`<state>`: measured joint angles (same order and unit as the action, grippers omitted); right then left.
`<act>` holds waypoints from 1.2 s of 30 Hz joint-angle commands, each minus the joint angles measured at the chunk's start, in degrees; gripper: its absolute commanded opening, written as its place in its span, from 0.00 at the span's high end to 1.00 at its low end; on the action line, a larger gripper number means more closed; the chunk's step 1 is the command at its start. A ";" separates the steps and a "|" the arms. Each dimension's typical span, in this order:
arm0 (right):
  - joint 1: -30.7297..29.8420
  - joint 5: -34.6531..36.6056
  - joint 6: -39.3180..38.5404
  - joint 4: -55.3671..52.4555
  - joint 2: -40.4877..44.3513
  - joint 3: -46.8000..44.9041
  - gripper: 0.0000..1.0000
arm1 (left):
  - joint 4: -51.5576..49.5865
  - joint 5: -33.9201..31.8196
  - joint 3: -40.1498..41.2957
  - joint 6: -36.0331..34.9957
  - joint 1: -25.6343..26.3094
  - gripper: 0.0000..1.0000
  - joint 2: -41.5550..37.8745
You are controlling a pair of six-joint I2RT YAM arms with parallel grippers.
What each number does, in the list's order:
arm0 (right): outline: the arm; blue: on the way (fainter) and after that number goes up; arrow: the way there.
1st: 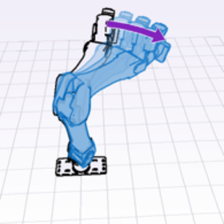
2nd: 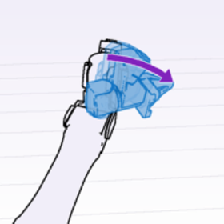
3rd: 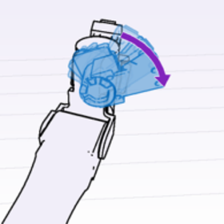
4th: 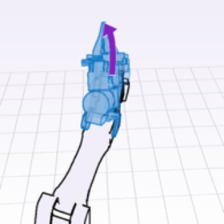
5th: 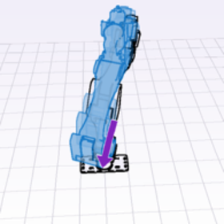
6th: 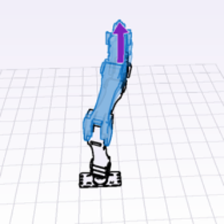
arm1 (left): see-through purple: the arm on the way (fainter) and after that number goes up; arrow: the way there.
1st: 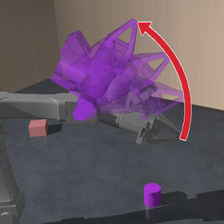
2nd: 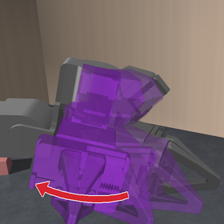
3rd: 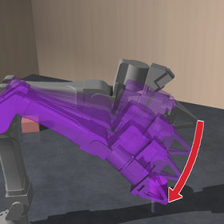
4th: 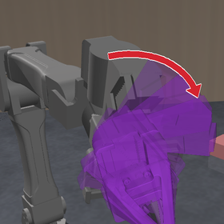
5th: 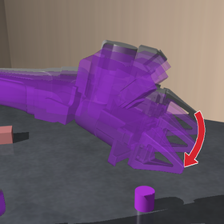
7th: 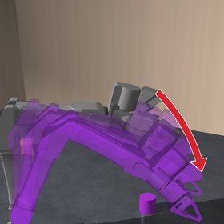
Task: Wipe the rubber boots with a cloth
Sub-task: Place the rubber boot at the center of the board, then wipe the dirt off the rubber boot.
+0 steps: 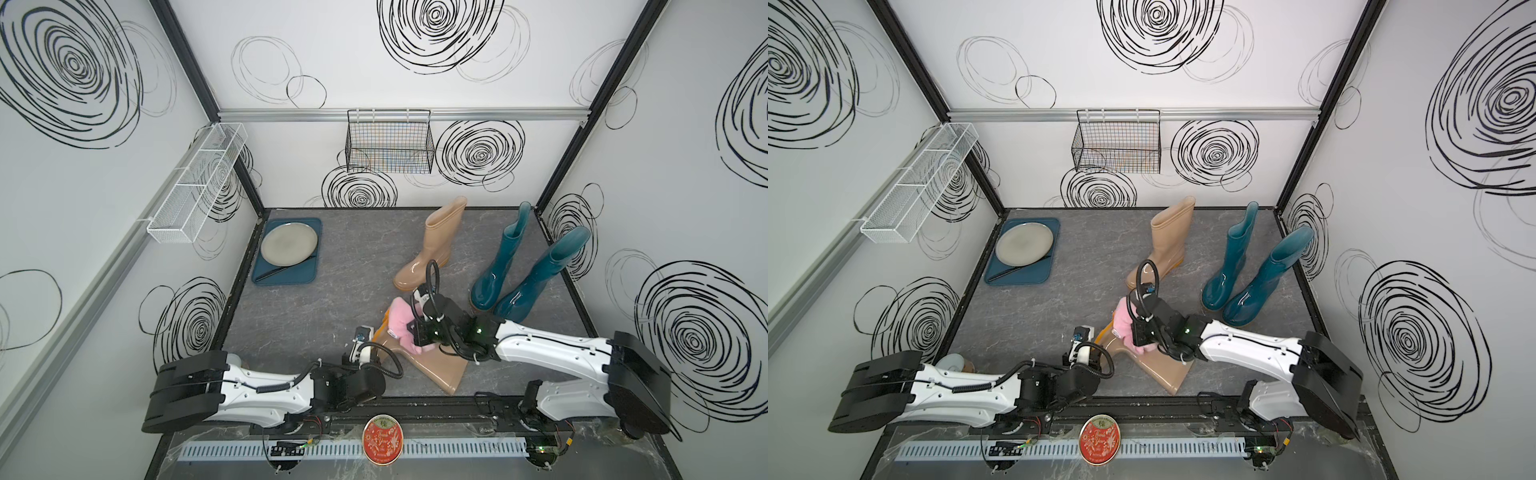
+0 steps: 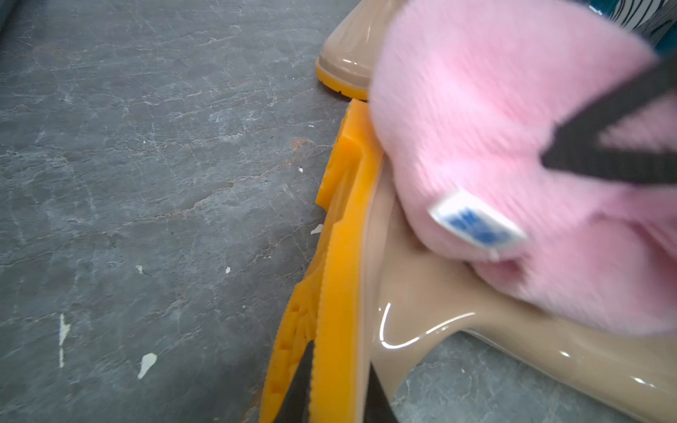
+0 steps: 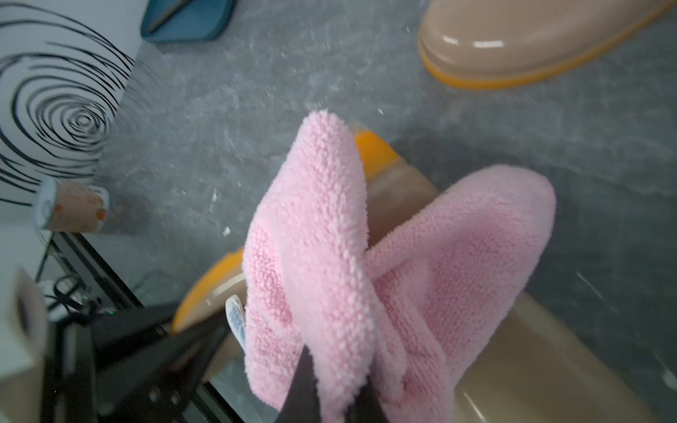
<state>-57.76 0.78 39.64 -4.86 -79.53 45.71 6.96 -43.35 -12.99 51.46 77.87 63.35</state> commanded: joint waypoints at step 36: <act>14.21 -5.03 0.47 12.78 -7.89 -7.54 1.00 | 11.58 7.11 9.91 -4.64 6.51 1.00 -5.26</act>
<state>-46.00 -2.00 39.64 7.44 -86.61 40.82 19.90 -47.42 -4.05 44.95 83.07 57.98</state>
